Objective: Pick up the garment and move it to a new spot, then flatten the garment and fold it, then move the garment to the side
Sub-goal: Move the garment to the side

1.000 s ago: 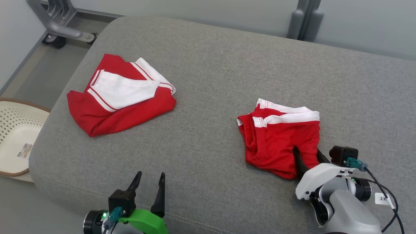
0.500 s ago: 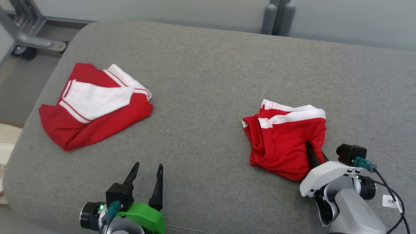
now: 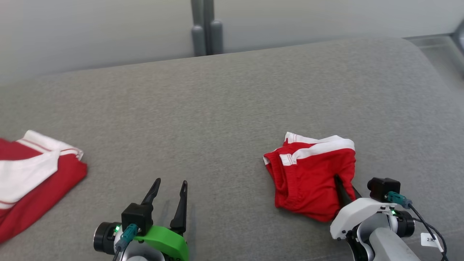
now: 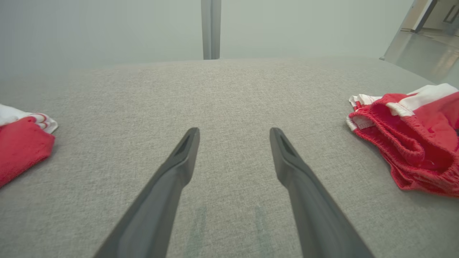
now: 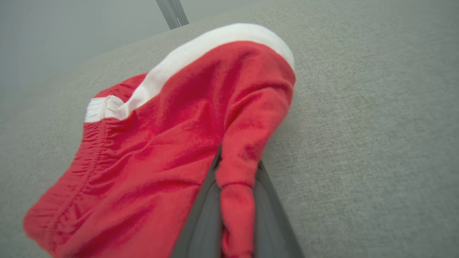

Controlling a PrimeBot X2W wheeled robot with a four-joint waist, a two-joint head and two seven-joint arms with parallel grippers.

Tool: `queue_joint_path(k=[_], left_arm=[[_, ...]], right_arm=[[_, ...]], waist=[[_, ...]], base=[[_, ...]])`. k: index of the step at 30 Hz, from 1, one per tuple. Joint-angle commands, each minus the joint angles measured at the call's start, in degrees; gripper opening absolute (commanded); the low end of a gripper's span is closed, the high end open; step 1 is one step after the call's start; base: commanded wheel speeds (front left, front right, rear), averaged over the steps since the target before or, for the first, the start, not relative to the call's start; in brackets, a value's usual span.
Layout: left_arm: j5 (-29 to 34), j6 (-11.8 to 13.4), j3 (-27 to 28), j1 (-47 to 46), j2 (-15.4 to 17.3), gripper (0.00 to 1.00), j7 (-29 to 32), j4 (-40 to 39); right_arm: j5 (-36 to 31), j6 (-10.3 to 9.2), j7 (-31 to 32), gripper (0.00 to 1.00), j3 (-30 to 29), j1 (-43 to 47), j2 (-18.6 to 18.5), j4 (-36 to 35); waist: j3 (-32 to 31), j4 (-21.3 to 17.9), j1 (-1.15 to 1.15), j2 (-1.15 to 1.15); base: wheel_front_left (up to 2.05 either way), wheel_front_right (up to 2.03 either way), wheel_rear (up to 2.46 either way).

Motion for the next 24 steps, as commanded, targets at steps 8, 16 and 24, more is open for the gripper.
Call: queue_joint_path(k=[8, 16, 24], left_arm=[[0.08, -0.28, -1.09, -1.12, 0.22, 1.0, 0.07, -2.34], [3.77, -1.29, -0.55, -5.43, 0.25, 1.0, 0.07, -4.03], [7.77, -2.56, 0.29, -10.33, 0.8, 1.0, 0.08, -6.75]], right_arm=[[2.63, -0.09, -0.02, 0.0, 5.28, -0.43, -0.32, -1.53], [2.98, -0.09, -0.02, 0.0, 9.11, -7.84, -1.01, -3.65], [-0.15, -0.09, -0.02, 0.0, 6.46, -21.15, -6.43, 1.31]], waist=[[-0.23, -17.54, 0.0, 0.0], [8.68, -14.84, 0.0, 0.0], [18.24, -7.28, 0.0, 0.0]], base=[[0.0, 0.0, 0.0], [0.0, 0.0, 0.0], [0.0, 0.0, 0.0]])
